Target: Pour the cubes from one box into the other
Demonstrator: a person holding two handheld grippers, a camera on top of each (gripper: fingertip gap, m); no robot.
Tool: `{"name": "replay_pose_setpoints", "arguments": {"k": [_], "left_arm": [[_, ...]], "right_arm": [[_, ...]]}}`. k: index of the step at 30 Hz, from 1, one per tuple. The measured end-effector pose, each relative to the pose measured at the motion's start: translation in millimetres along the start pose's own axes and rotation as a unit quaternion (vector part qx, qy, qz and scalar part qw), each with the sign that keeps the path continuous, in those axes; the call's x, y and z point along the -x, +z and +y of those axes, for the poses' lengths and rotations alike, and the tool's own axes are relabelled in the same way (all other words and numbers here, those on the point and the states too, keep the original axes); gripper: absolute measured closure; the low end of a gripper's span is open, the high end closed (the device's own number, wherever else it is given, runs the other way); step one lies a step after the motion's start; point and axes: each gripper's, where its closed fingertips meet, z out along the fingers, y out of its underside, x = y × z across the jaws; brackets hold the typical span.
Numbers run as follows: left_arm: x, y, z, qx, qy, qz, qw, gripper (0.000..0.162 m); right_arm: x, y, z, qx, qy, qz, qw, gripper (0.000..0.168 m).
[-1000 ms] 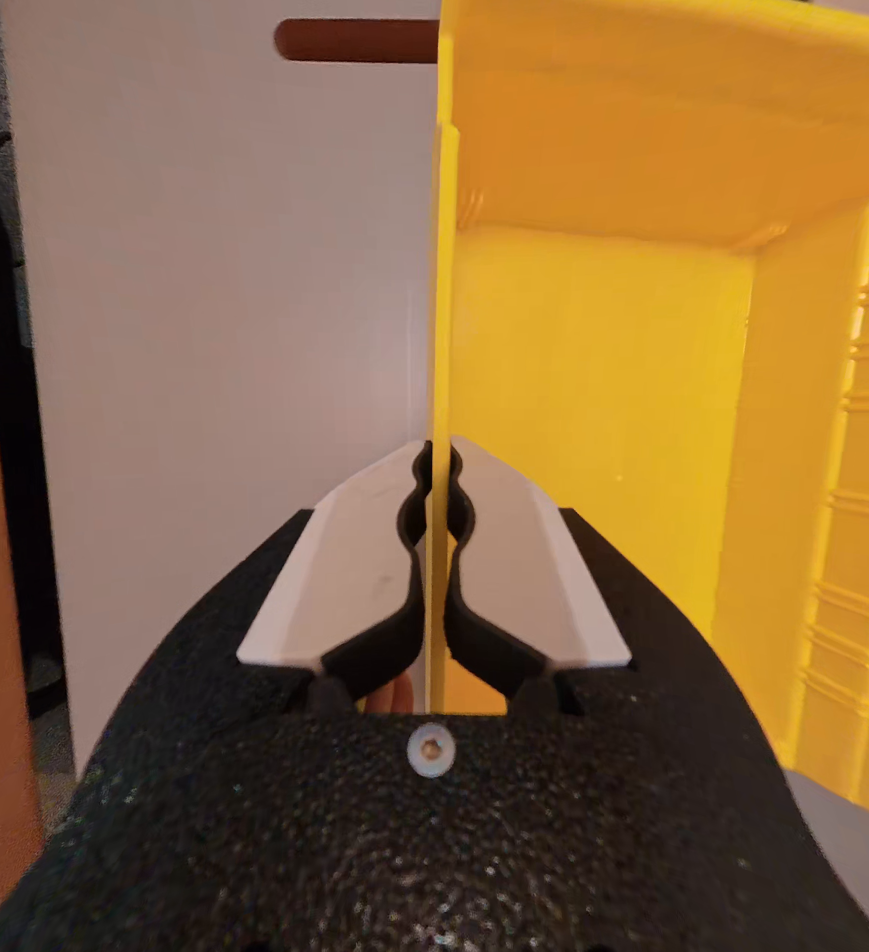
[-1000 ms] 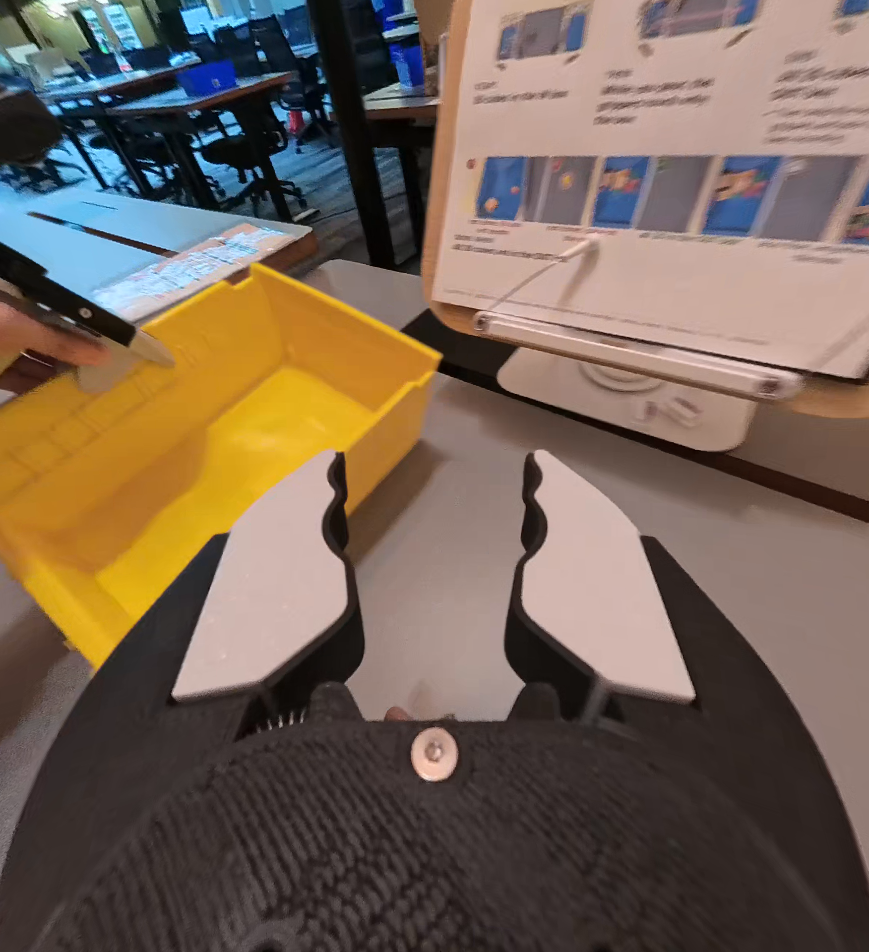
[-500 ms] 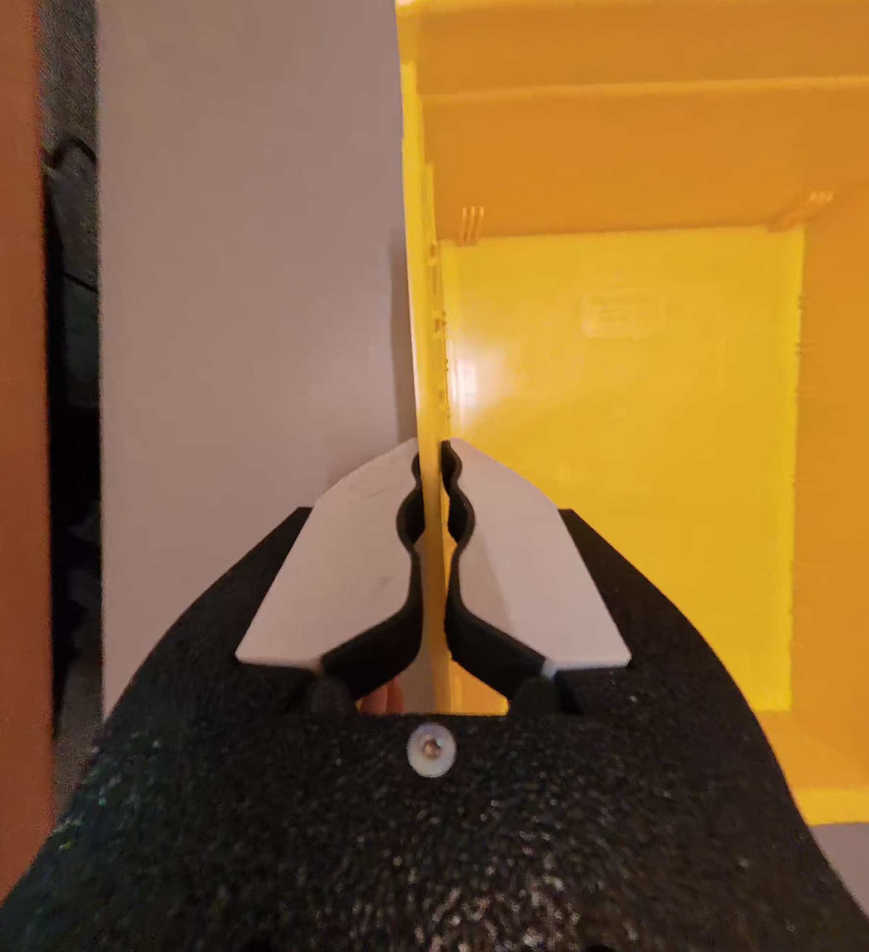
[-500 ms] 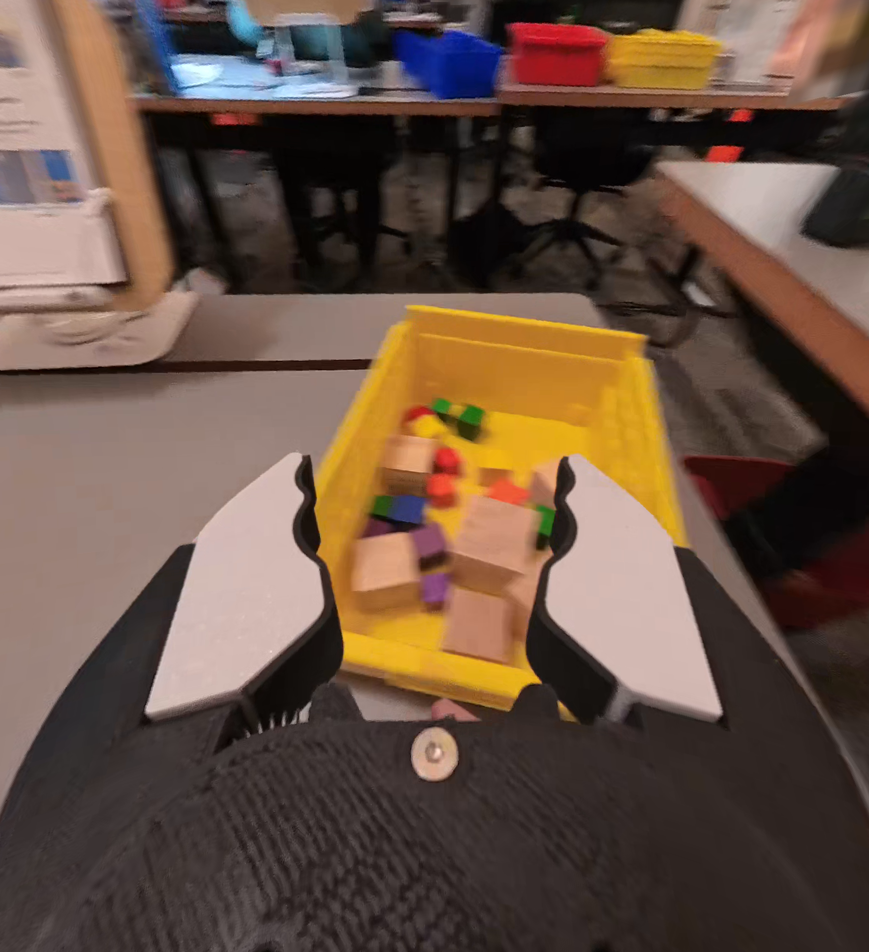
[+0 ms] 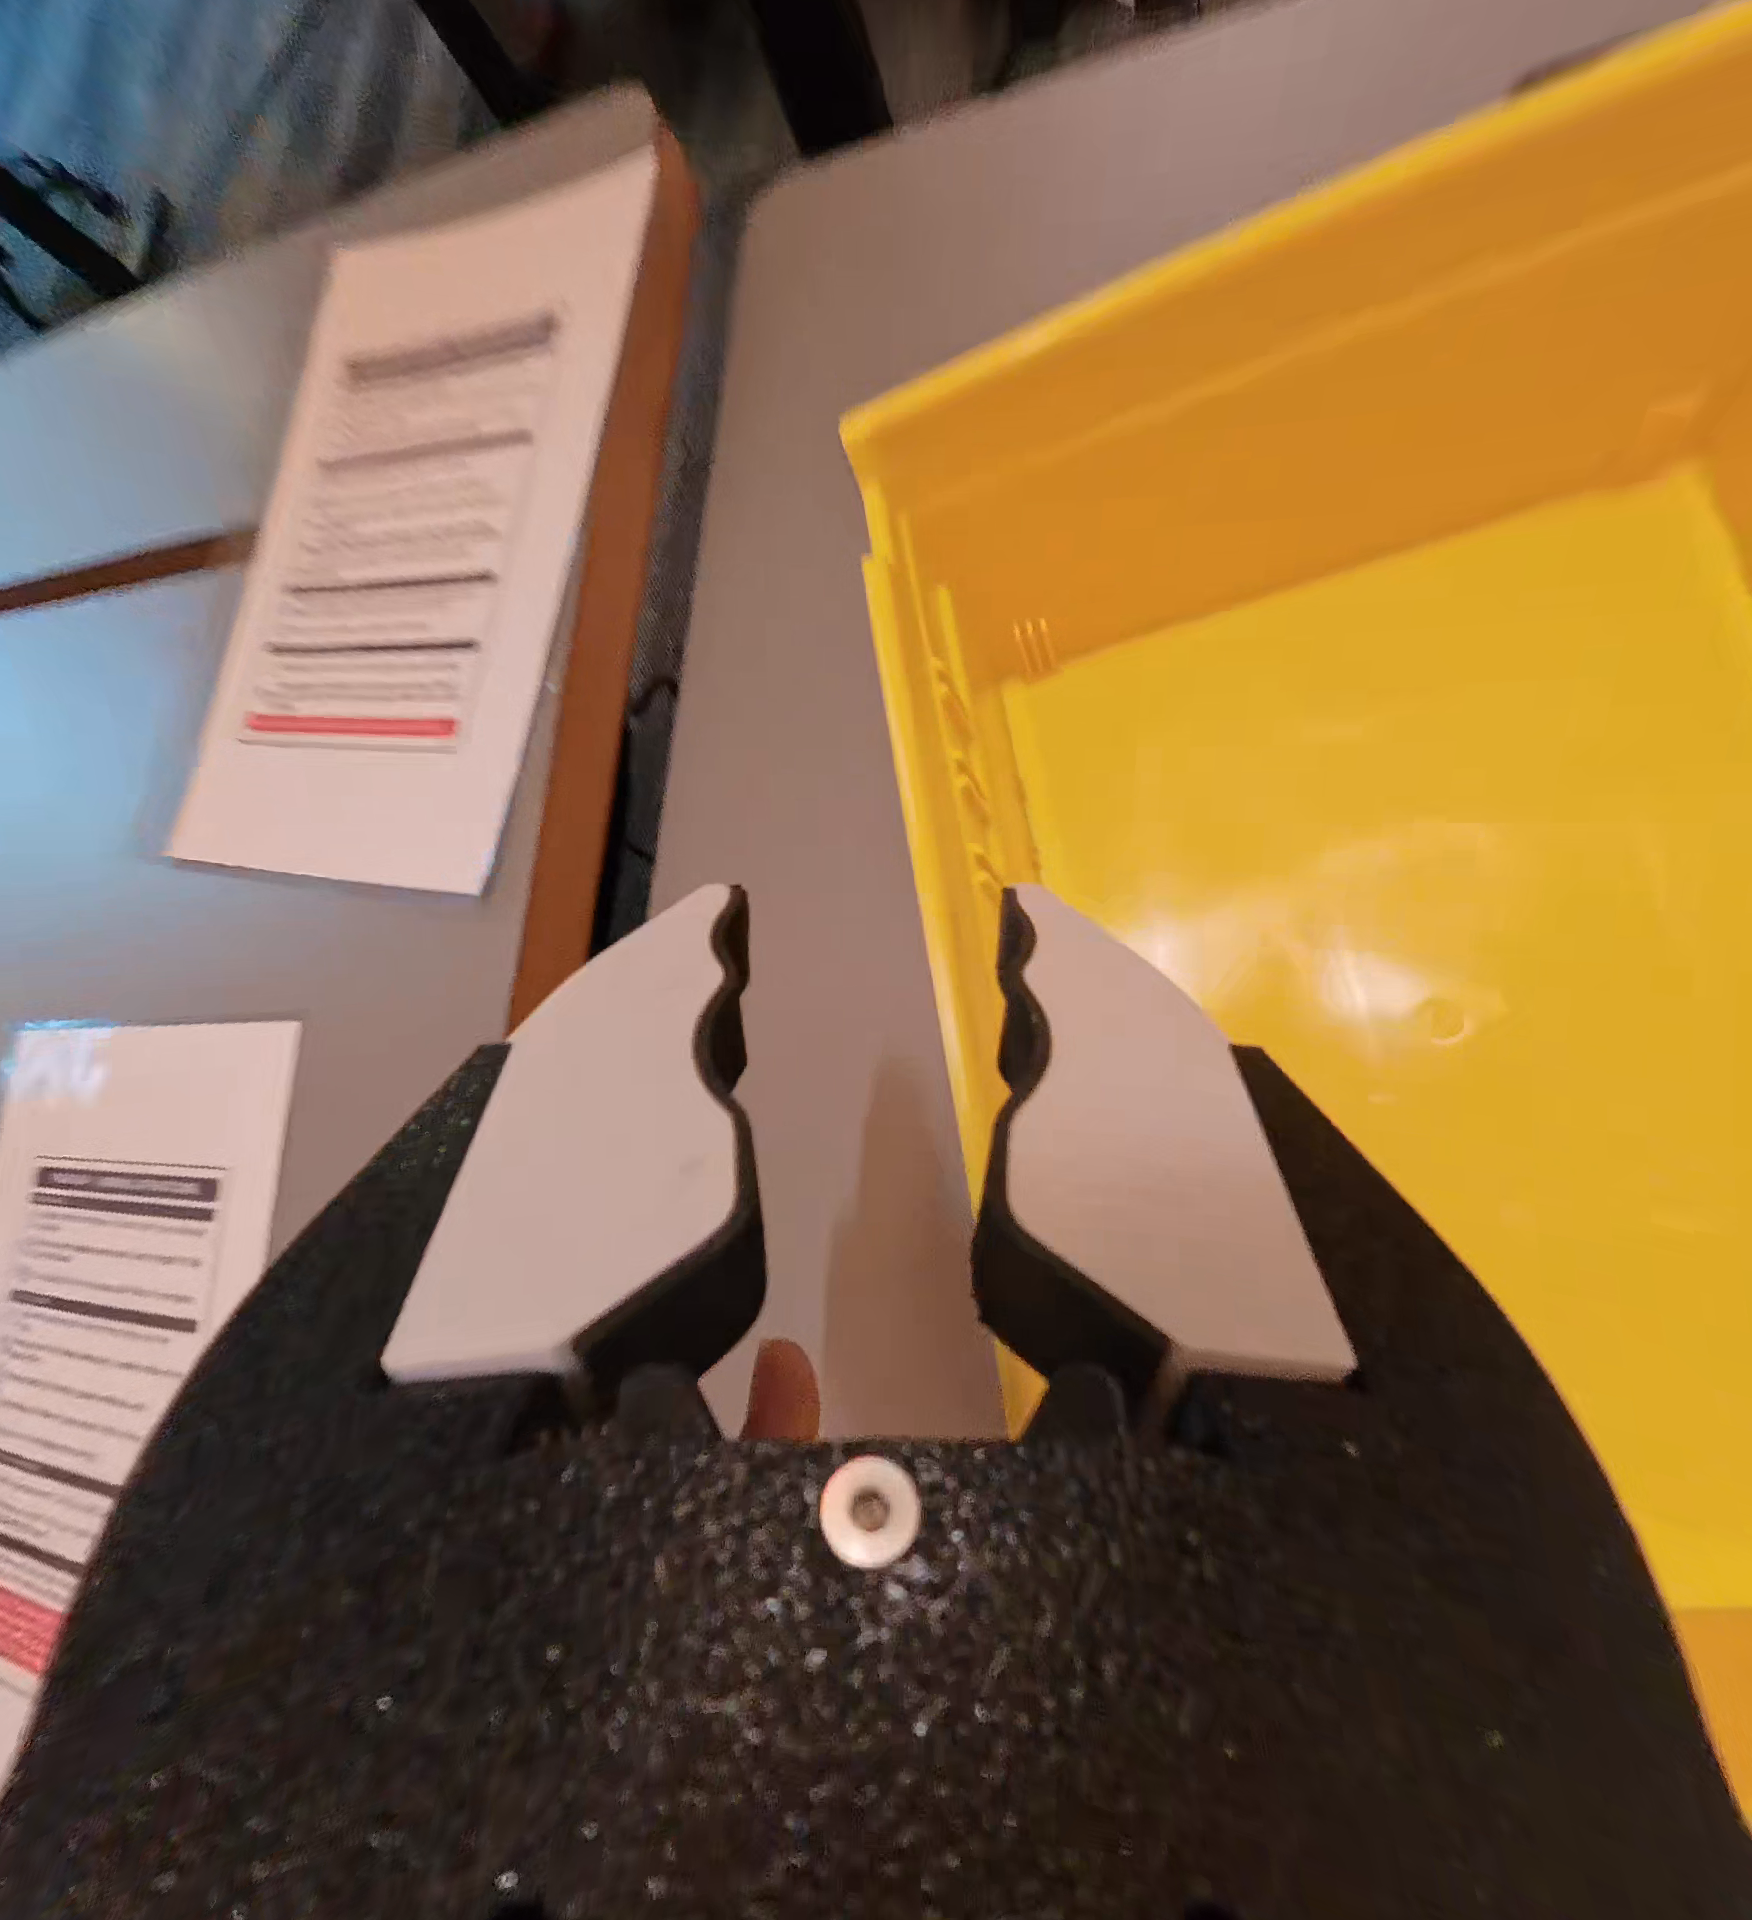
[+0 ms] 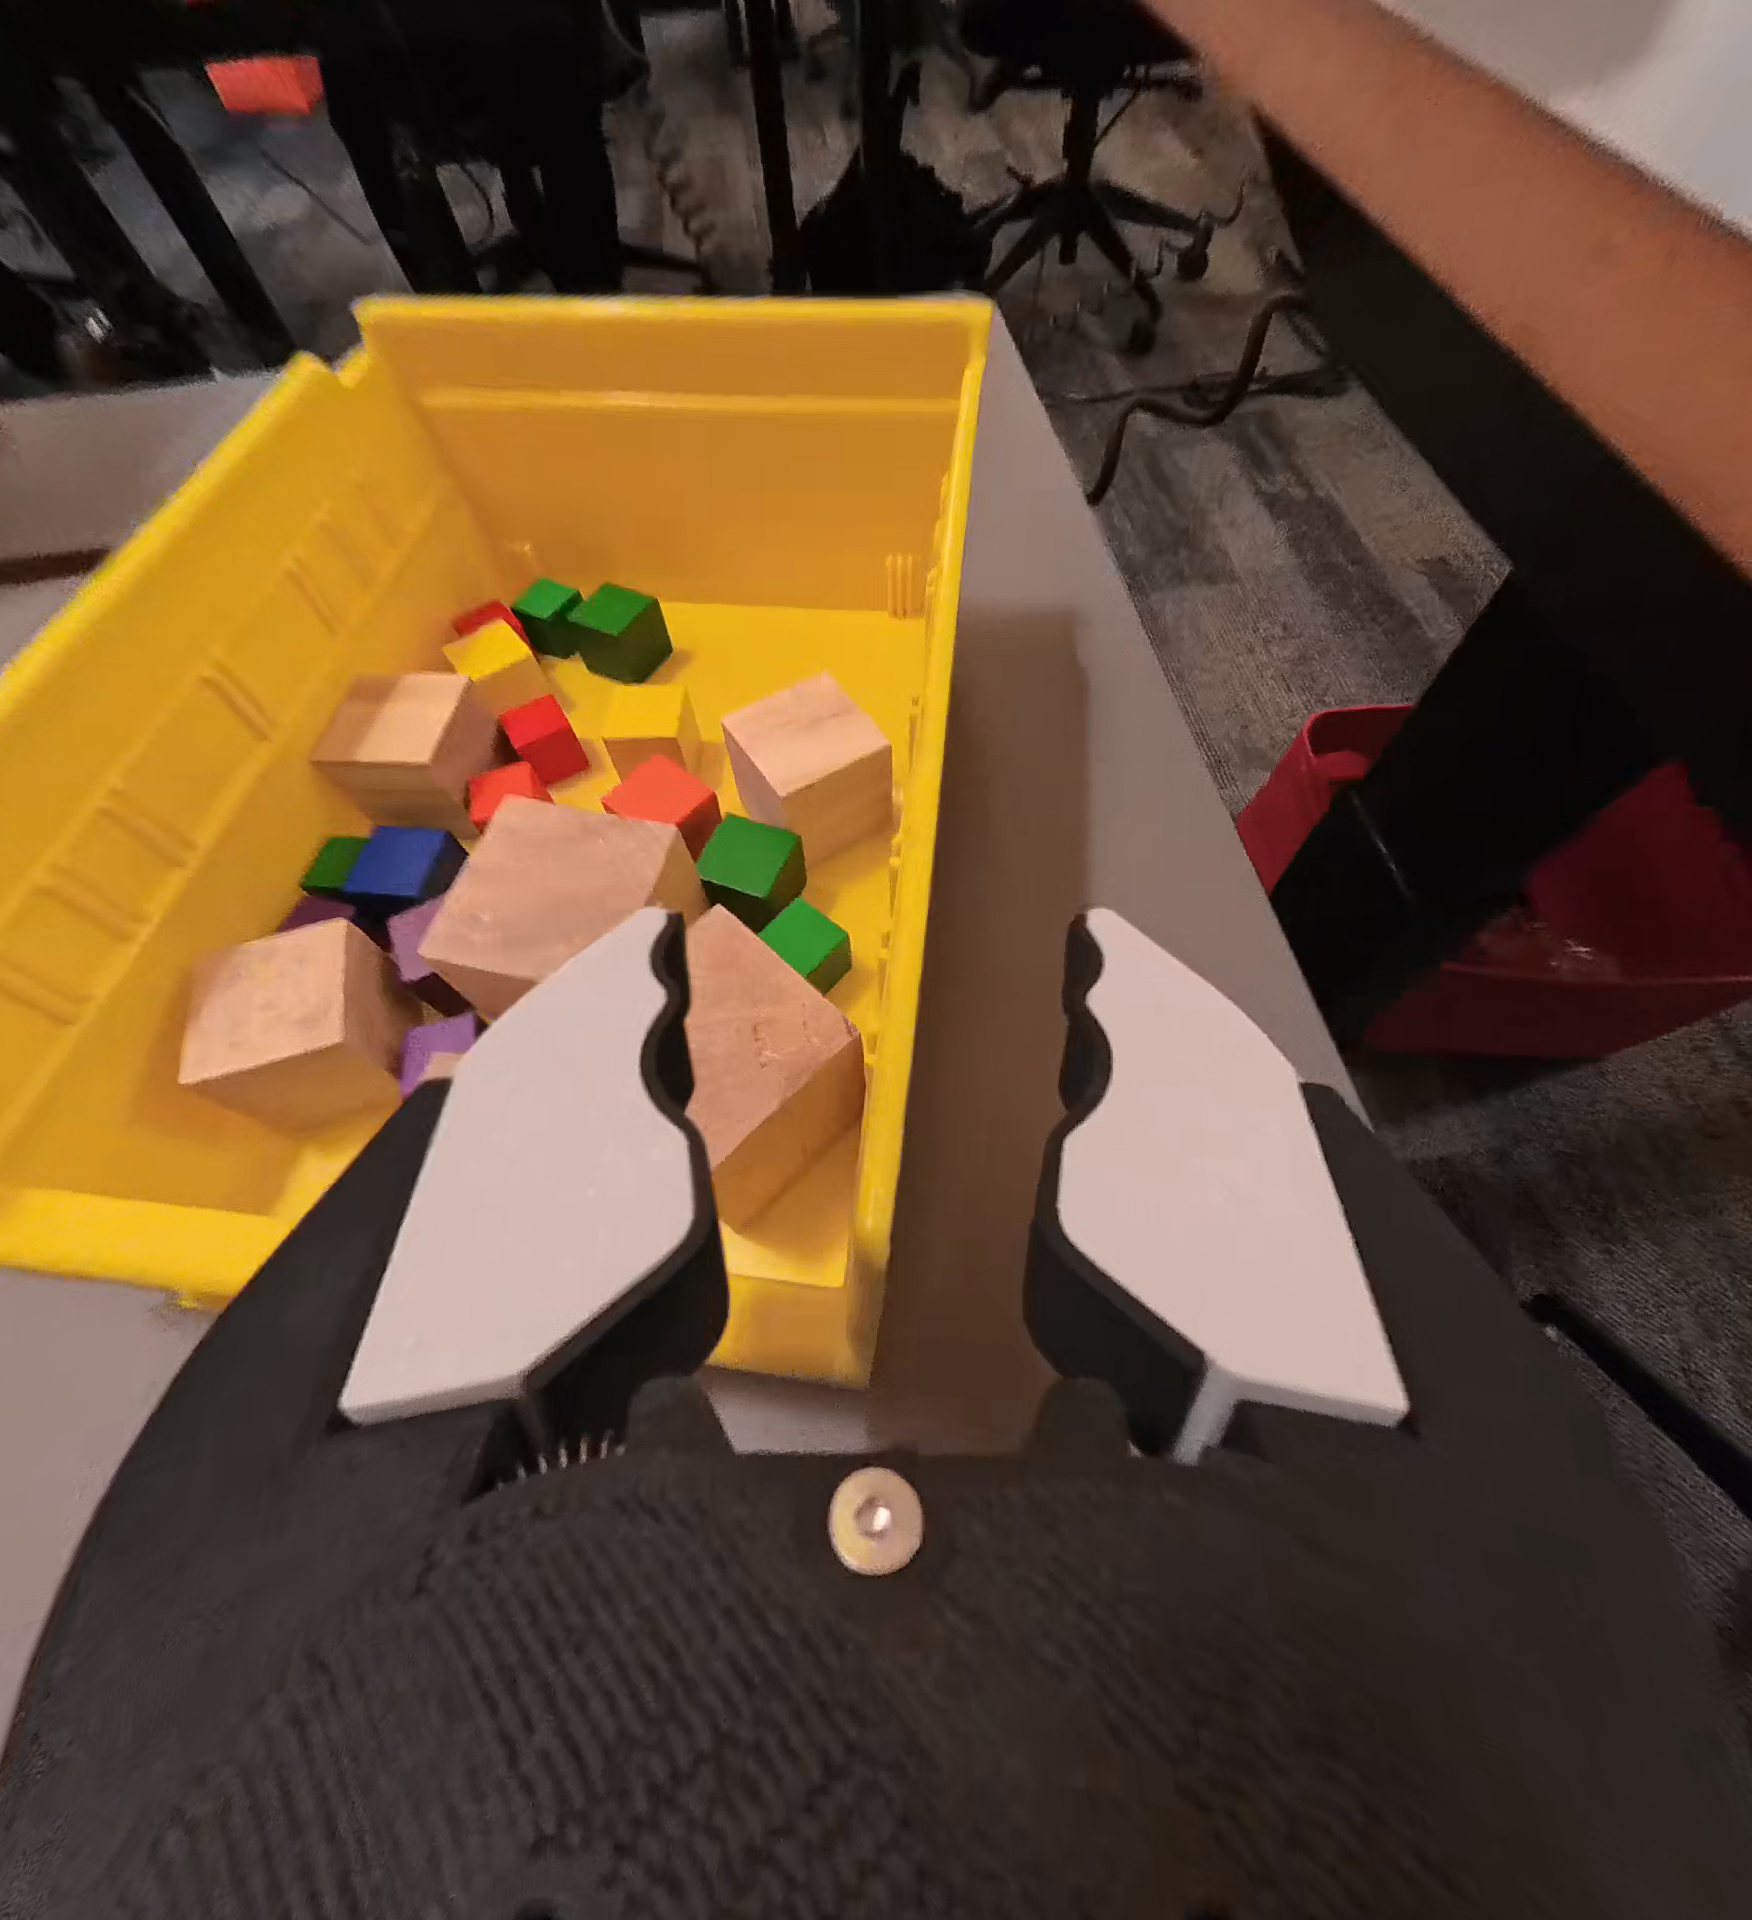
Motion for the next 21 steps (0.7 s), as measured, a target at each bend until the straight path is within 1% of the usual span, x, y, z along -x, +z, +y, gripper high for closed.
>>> {"name": "replay_pose_setpoints", "arguments": {"k": [1,3,5,6,7,11,14,17,21], "left_arm": [[1.1,-11.3,-7.6,-0.019,-0.001,-0.002,1.000,0.113],[-4.0,-35.1,-19.6,-0.055,-0.004,0.014,0.998,0.111],[-14.6,-58.4,-24.4,-0.082,-0.019,0.040,0.996,0.111],[-22.8,-69.3,-24.3,-0.094,-0.023,0.061,0.993,0.112],[-30.8,-79.6,-22.1,-0.104,-0.027,0.080,0.991,0.112],[-49.9,-111.7,-6.1,-0.136,-0.042,0.106,0.984,0.113],[-52.0,-123.7,8.5,-0.153,-0.058,0.099,0.982,0.112],[-43.1,-125.2,20.1,-0.156,-0.072,0.086,0.981,0.110],[-37.8,-113.1,32.3,-0.120,-0.094,0.114,0.982,0.096]], "right_arm": [[-0.4,4.4,5.5,0.016,-0.009,0.003,1.000,0.104],[-5.3,12.9,15.4,0.043,-0.022,0.015,0.999,0.118],[-9.4,20.5,21.8,0.059,-0.023,0.020,0.998,0.142],[-6.1,24.0,21.2,0.055,-0.020,0.005,0.998,0.157],[-4.5,26.8,19.0,0.047,-0.009,-0.001,0.999,0.163],[-6.8,34.7,15.1,0.044,0.000,0.004,0.999,0.163],[-5.5,37.3,14.0,0.045,-0.015,-0.001,0.999,0.163],[-1.5,37.2,14.1,0.043,-0.016,-0.020,0.999,0.163],[4.5,36.0,14.9,0.046,-0.042,-0.024,0.998,0.163]]}}
